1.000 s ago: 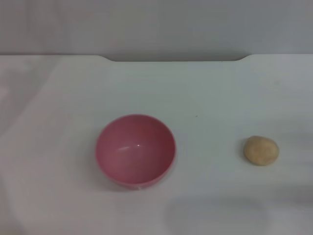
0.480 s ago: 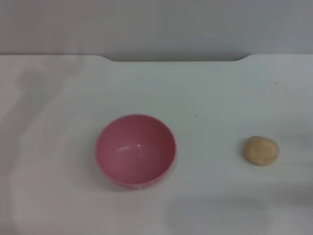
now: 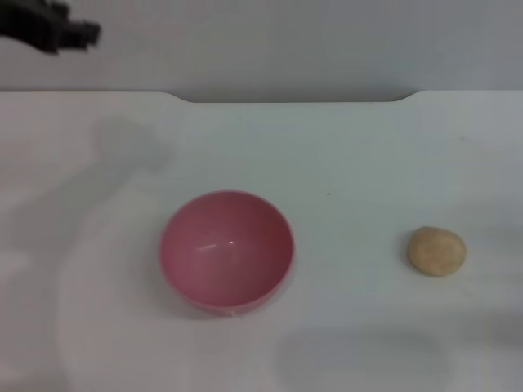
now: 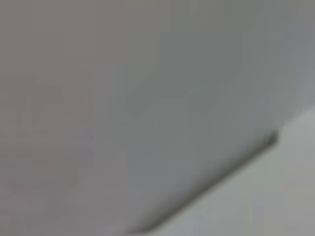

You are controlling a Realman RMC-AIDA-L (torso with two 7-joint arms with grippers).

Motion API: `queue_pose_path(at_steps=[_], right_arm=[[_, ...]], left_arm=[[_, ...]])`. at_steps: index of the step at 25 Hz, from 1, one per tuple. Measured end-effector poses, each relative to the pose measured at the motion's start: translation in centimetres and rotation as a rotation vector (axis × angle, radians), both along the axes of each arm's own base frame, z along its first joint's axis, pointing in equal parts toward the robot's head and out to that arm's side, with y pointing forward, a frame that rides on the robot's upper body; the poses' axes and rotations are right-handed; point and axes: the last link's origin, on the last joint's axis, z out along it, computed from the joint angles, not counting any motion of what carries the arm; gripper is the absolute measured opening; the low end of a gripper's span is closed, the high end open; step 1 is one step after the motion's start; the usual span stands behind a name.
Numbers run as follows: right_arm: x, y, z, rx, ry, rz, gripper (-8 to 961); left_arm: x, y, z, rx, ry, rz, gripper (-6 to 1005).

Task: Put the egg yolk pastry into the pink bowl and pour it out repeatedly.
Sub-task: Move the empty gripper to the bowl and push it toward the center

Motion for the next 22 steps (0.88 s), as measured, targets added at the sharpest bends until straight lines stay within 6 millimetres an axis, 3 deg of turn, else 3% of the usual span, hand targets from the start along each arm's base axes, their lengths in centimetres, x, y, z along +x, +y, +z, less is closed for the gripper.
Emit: queue_pose_path(at_steps=[6,10,22], right_arm=[[0.3,0.0,0.4,0.002,-0.015,-0.011,250],[0.5,0.0,0.6,0.008,-0.016,-0.020,250],[0.8,-0.6,0.4,0.009,-0.012,-0.034,249]], left_arm=[[-0.1,-1.3,-3.7,-0.197,0.041,0.057,405],[-1.2,-2.0,-7.0,-0.313,0.020,0.103,404],[-3.1,-1.0,-10.7,-0.312,-0.005,0.160,404]])
